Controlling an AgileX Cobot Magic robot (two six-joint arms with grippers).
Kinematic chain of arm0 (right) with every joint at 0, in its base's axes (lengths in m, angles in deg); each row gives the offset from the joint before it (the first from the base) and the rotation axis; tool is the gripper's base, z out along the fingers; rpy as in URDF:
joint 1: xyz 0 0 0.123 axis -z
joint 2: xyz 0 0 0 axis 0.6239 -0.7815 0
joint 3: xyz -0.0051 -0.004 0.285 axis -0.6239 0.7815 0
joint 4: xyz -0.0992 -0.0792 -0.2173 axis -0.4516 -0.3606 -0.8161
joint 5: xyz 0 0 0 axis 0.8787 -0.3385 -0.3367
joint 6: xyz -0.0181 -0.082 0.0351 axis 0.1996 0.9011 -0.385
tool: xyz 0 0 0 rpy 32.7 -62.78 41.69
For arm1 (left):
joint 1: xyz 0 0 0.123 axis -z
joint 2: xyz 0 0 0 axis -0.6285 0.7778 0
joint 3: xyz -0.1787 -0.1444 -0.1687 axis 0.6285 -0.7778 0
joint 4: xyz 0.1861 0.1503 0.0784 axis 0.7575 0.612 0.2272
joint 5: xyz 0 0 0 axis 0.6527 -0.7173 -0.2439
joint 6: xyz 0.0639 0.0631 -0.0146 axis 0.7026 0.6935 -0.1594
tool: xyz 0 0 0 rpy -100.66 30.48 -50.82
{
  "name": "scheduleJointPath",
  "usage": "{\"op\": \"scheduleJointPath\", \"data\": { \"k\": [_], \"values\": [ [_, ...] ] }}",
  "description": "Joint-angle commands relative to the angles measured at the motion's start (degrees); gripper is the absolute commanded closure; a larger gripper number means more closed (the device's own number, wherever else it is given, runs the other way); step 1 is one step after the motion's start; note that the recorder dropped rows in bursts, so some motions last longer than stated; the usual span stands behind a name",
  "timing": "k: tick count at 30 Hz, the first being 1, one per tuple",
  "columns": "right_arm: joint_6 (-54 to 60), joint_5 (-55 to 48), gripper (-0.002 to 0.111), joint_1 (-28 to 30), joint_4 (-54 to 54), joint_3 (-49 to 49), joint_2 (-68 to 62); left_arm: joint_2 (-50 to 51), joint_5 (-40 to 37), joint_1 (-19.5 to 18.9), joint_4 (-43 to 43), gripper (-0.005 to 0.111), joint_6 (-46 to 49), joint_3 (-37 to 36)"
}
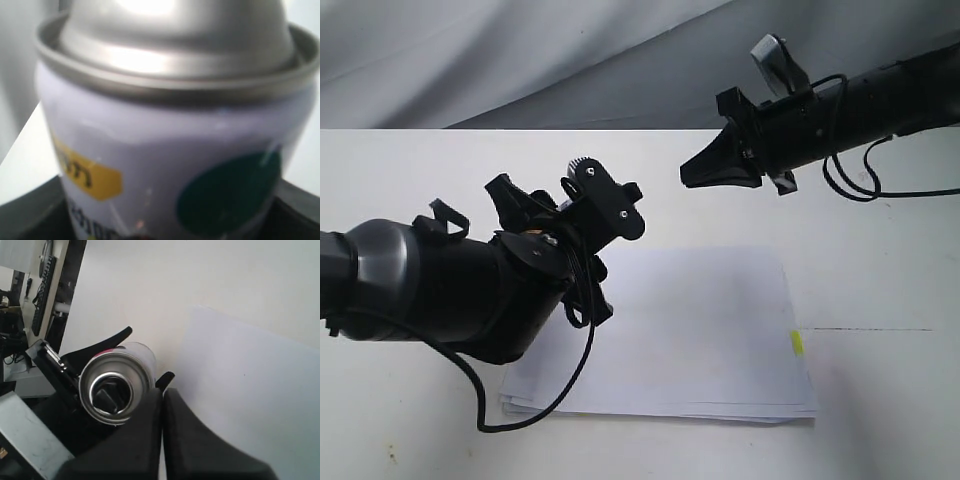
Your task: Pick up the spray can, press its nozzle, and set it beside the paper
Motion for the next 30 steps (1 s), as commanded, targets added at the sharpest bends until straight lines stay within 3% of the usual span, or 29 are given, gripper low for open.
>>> {"op": "scheduleJointPath", "data": {
  "k": [1, 11, 30],
  "values": [
    [1.99, -0.97, 0.108, -0.87, 2.55, -0.58, -0.58, -0.43, -1.89, 0.32, 1.87, 0.107, 0.46, 0.6],
    [2.58, -1.55, 0.108, -4.51, 3.28, -0.58, -0.58, -0.43, -2.57, 0.32, 3.29, 0.107, 0.68, 0.71],
    [0.51, -2.75, 0.108, -4.96, 1.45, -0.58, -0.47, -0.43, -1.82, 0.32, 2.75, 0.107, 0.16, 0.71]
  ]
}}
